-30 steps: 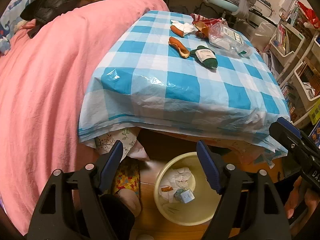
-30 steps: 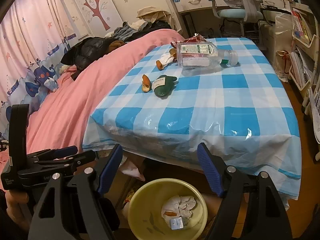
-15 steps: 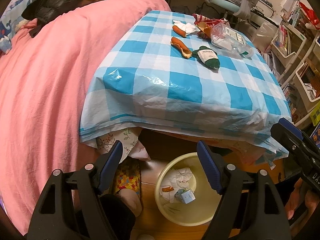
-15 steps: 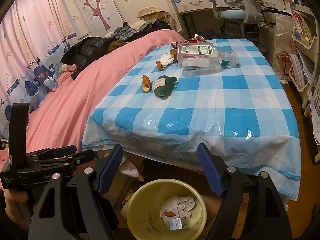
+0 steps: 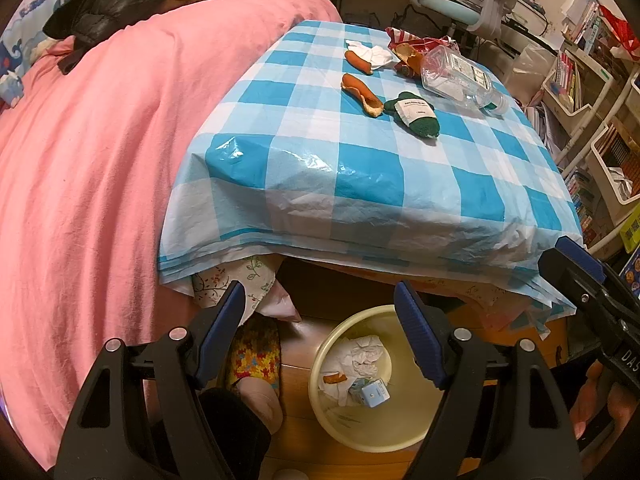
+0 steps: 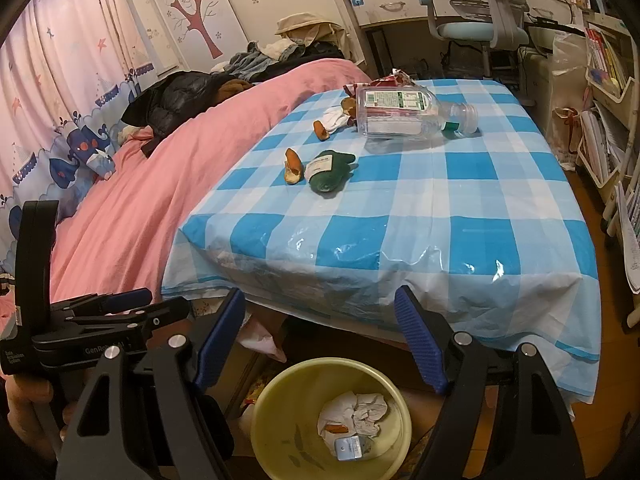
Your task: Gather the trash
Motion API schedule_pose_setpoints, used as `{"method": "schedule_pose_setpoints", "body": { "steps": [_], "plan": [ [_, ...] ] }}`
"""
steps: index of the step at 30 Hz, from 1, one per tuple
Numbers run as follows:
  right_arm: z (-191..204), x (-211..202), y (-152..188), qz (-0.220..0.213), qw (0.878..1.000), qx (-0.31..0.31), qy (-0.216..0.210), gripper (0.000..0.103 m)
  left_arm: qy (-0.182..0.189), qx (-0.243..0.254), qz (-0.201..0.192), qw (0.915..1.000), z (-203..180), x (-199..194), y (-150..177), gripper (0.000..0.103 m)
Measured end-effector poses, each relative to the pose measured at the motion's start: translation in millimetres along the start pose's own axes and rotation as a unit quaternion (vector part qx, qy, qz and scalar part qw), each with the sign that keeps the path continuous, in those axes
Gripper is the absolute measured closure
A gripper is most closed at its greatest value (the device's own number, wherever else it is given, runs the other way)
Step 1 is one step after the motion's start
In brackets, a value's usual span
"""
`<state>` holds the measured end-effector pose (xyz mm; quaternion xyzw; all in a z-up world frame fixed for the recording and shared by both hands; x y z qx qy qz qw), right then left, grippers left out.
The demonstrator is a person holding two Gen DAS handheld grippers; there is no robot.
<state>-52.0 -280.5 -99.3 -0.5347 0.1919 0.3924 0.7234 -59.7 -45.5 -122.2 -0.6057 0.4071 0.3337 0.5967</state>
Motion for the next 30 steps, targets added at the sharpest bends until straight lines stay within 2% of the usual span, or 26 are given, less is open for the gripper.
{"method": "schedule_pose_setpoints", "body": {
  "steps": [30],
  "plan": [
    [-1.8,2.2,-0.3,0.004,1.0,-0.007,0.003,0.029,0.0,0.0,0.001,1.0,-1.1,1.0,0.5,0.028]
  ]
}}
Point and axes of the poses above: each gripper's, at about its wrist camera, not at the fingertips, and x roughly the way its jaws point, z to its left, y to its underside, the point moved 1 cm from there along x, roughly the way its jaws point, and after that the axes turned 3 degrees about z, right-handed, at the moved point
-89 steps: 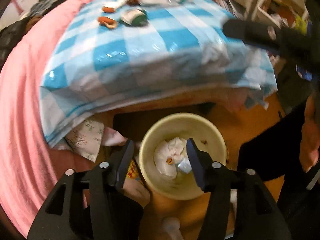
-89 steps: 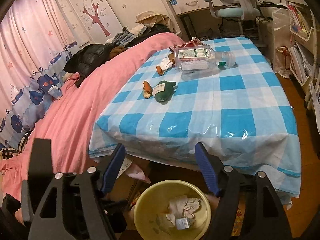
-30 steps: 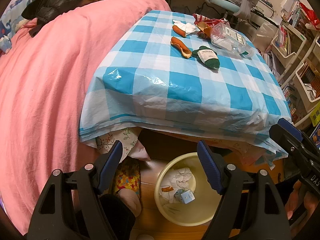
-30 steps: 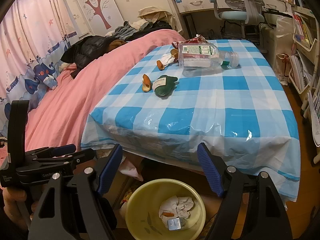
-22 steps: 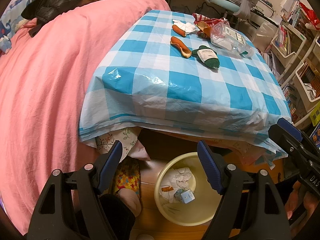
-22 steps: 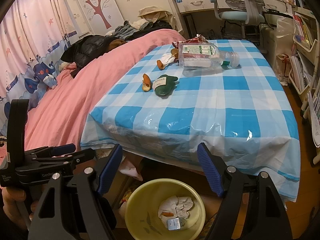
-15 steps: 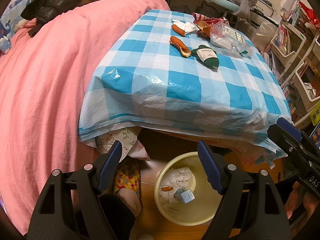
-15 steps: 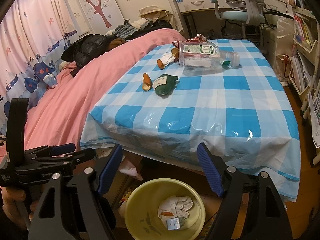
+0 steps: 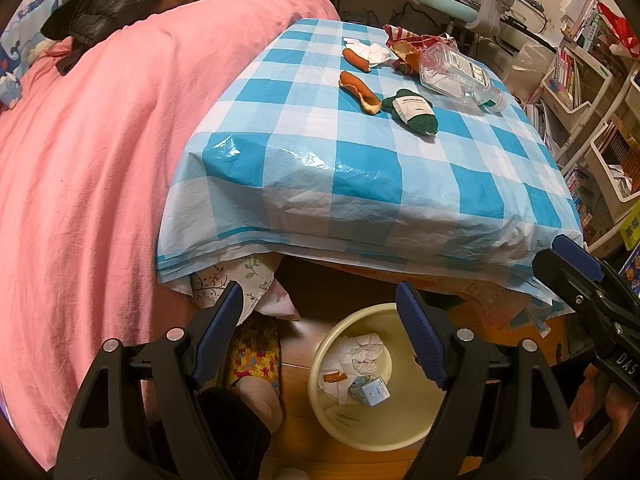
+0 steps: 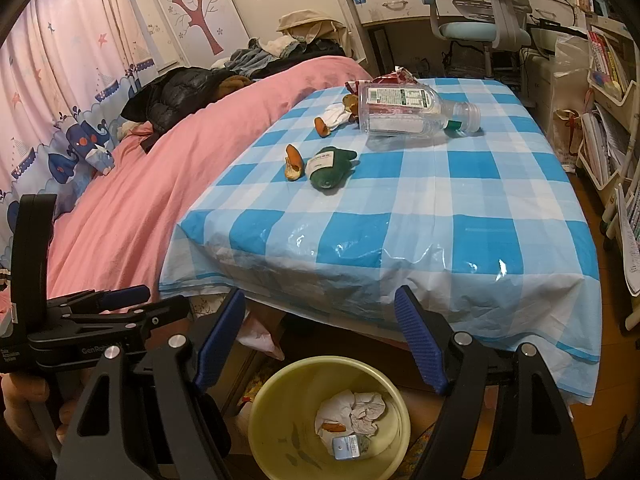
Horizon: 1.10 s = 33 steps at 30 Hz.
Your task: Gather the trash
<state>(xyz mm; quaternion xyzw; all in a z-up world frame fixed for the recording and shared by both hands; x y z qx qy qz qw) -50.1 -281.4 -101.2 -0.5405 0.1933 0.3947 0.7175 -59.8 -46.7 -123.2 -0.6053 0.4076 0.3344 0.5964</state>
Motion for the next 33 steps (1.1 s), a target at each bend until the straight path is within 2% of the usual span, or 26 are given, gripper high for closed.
{"method": "schedule_pose_setpoints", "body": {
  "steps": [11,15,19,24,33],
  "plan": [
    [2,1,0,0.0,1.0,0.0,0.0,0.029,0.001,-0.001,0.0,1.0,0,0,0,0.027],
    [1,2,-1,-0.002,1.0,0.0,-0.002,0.029,0.012,-0.003,-0.006,0.9999,-2,-3,-5,0.027],
    [-3,1,-12,-0.012,1.0,0.003,-0.004,0.029,0.025,-0.004,-0.019,0.9995,-2,-10,-18,0.027],
    [-1,11,-29,-0.015,1.0,-0.007,0.008,0.029,0.04,-0.022,-0.013,0.9989,6,-5,-41,0.027],
    [19,52,-78,-0.008,0.998,-0.051,0.024,0.029,0.048,-0.055,-0.011,0.9973,16,18,-101,0.027]
  ]
}}
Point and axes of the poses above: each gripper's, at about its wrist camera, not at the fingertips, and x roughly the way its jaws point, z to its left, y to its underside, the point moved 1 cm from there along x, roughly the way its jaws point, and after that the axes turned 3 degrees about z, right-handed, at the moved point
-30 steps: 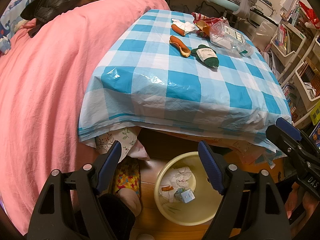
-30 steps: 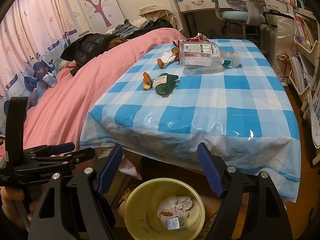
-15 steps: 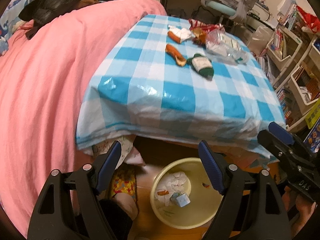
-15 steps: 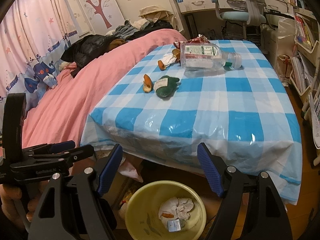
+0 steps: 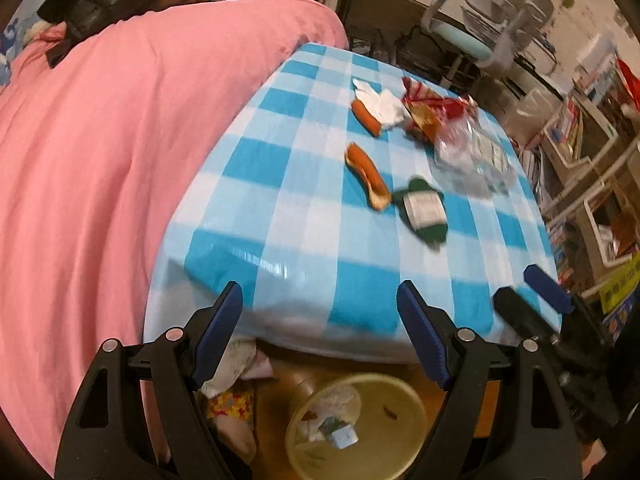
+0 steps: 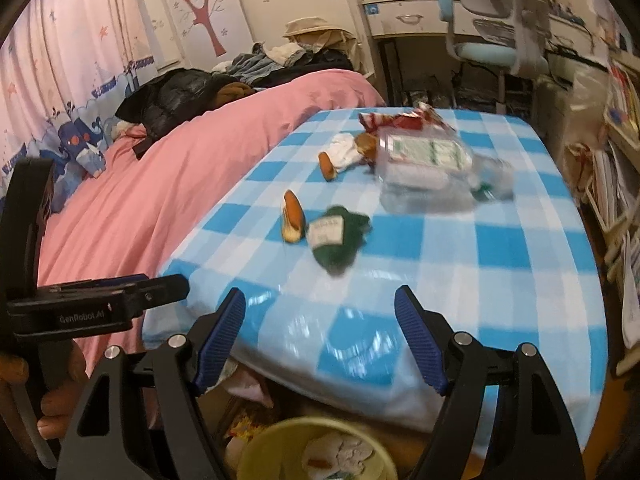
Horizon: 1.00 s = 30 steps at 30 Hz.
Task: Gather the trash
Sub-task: 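Grasp the green felt tag with the right tool while the left grasps an orange bread crust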
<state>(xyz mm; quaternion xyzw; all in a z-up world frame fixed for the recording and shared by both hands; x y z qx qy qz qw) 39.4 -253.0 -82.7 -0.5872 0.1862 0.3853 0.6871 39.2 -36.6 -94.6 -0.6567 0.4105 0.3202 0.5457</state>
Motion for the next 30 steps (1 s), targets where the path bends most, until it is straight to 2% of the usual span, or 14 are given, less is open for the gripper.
{"method": "schedule_pose_setpoints", "body": {
  "steps": [5,12,15,16,20,25,30],
  "plan": [
    [5,35,-14,0.021,0.999,-0.03,0.016,0.029,0.0,-0.02,-0.006,0.9998,4,8,-25,0.027],
    [-3,72,-25,0.046,0.998,-0.032,0.023,0.031,0.002,-0.042,-0.003,0.9991,4,24,-49,0.027],
    [-5,82,-23,0.062,0.997,-0.037,0.021,0.05,0.001,-0.037,0.001,0.9993,-4,32,-54,0.027],
    [-7,84,-23,0.068,0.997,-0.039,0.017,0.06,0.001,-0.035,0.003,0.9994,-8,36,-57,0.027],
    [-10,76,-22,0.071,0.996,-0.054,0.012,0.068,0.002,-0.033,0.013,0.9994,-19,51,-65,0.027],
    [-26,55,-17,0.073,0.996,-0.05,0.01,0.069,-0.003,-0.032,0.025,0.9992,-29,70,-72,0.027],
    [-53,40,-15,0.076,0.997,-0.013,-0.001,0.069,-0.014,-0.027,0.034,0.9989,-36,86,-78,0.027]
  ]
}}
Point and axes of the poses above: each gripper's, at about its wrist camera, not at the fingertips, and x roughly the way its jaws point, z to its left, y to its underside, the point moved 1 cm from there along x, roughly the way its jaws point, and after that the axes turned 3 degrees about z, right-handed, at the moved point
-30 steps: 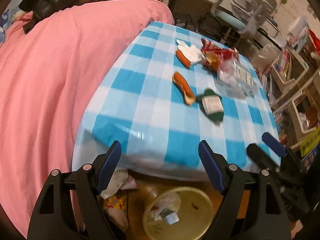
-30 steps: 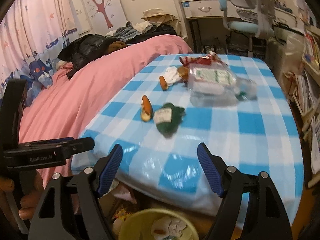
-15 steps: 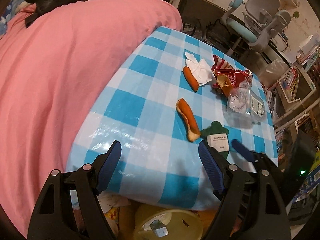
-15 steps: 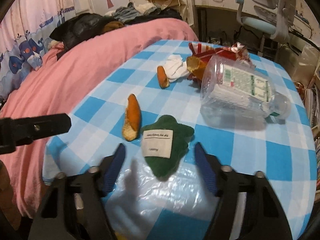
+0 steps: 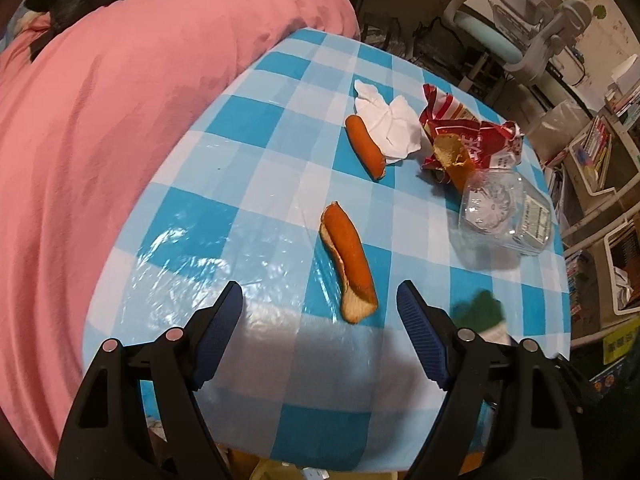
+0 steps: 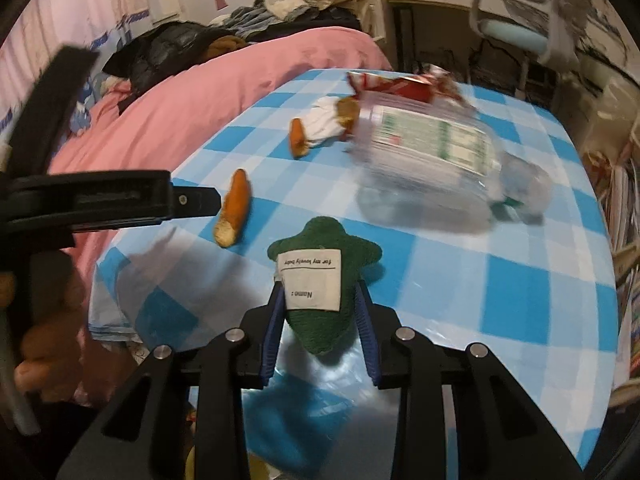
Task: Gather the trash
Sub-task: 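Grasp the green felt tag with the right tool while the left grasps an orange bread crust, then carry the green tag with the right tool and crust with the left into the bin, release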
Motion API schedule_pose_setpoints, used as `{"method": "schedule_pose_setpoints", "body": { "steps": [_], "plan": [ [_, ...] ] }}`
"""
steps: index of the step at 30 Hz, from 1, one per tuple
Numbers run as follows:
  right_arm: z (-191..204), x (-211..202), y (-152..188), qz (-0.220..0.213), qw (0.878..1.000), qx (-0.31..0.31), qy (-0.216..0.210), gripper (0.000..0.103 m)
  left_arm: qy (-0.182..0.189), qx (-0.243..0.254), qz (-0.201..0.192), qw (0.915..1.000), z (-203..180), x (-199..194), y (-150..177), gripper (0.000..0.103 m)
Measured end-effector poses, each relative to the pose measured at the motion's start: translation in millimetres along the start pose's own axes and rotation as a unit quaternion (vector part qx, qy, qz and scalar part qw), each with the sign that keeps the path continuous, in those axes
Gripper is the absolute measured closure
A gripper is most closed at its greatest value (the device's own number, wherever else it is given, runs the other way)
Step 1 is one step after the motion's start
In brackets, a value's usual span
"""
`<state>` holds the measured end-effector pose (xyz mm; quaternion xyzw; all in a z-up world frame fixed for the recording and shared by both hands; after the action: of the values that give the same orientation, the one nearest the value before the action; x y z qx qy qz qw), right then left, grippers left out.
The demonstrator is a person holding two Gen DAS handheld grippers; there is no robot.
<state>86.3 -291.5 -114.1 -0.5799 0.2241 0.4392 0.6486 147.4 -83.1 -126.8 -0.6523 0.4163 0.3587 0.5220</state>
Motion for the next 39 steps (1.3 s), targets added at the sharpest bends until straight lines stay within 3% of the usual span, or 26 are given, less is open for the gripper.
{"method": "schedule_pose_setpoints", "body": {
  "steps": [8,10,16,18,20,32,39],
  "plan": [
    [-13,-18,0,-0.01,0.999,0.03,-0.021,0.068,-0.013,0.034,0.004,0.9993,-21,18,-4,0.027],
    [-12,-22,-1,-0.013,0.999,0.03,-0.025,0.068,-0.018,0.047,0.004,0.9987,-27,23,-4,0.032],
    [-11,-28,-2,-0.018,0.999,0.031,-0.037,0.068,-0.059,0.103,-0.014,0.9928,-45,30,0,0.059],
    [-10,-30,-2,-0.02,0.998,0.031,-0.041,0.068,-0.058,0.113,-0.017,0.9918,-46,28,2,0.077],
    [-9,-31,-2,-0.02,0.998,0.032,-0.044,0.068,-0.047,0.116,-0.014,0.992,-46,26,2,0.086],
    [7,-44,15,-0.024,0.997,0.031,-0.064,0.068,-0.037,0.156,-0.065,0.9849,-50,-15,19,0.088],
    [33,-54,49,-0.009,0.996,0.017,-0.082,0.068,-0.025,0.167,-0.097,0.9808,-44,-57,36,0.088]
  ]
}}
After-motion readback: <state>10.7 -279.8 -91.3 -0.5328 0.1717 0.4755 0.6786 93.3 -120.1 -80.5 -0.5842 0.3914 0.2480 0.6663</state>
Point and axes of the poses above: each gripper's, at about its wrist camera, not at the fingertips, and x roughly the way its jaws point, z to its left, y to its underside, the point moved 1 cm from there along x, roughly the way its jaws point, and after that the axes turned 3 degrees about z, right-handed, at the moved point
